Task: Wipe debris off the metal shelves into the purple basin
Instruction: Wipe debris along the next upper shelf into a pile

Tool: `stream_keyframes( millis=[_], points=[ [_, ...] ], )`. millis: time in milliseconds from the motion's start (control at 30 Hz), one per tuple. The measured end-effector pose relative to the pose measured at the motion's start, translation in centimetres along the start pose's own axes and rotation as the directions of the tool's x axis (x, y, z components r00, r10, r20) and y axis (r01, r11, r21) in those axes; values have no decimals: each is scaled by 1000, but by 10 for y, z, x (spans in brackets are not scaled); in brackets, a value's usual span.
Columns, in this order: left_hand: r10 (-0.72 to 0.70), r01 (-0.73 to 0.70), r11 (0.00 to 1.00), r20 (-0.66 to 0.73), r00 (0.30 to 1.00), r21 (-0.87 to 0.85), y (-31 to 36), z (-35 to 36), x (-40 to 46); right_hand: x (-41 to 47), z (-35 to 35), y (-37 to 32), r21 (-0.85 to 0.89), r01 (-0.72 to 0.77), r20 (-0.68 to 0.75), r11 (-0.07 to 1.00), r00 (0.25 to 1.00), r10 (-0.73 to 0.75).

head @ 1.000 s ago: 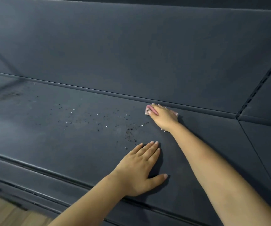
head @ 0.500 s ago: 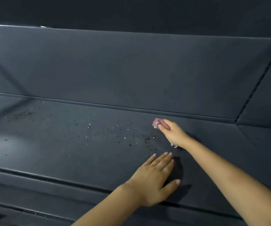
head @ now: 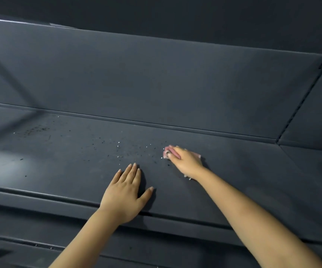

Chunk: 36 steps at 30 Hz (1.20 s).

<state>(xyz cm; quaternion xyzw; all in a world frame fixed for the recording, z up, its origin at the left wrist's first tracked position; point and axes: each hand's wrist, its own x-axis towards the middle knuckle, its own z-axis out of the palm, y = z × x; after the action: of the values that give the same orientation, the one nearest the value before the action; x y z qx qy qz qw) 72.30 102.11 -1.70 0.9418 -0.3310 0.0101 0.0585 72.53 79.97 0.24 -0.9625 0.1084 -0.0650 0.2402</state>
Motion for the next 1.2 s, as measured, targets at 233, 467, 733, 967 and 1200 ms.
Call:
stream_keyframes(
  millis=[233,467,733,967,1200],
  points=[
    [32,-32,999,17,999,-7,-2,0,-1,-12,23,-43,135,21,48,991,998,-28],
    [63,-62,998,-8,998,6,-5,5,-1,-41,-22,16,234,-148,-158,961,969,187],
    [83,-82,997,-14,996,2,-5,5,2,-84,-30,44,24,-458,-280,889,850,446],
    [97,-97,995,-5,995,2,-5,3,2,-53,29,-61,-81,-214,-161,973,967,199],
    [104,-104,995,31,994,1,-8,0,1,-57,25,-69,292,-206,-159,934,952,260]
  ],
)
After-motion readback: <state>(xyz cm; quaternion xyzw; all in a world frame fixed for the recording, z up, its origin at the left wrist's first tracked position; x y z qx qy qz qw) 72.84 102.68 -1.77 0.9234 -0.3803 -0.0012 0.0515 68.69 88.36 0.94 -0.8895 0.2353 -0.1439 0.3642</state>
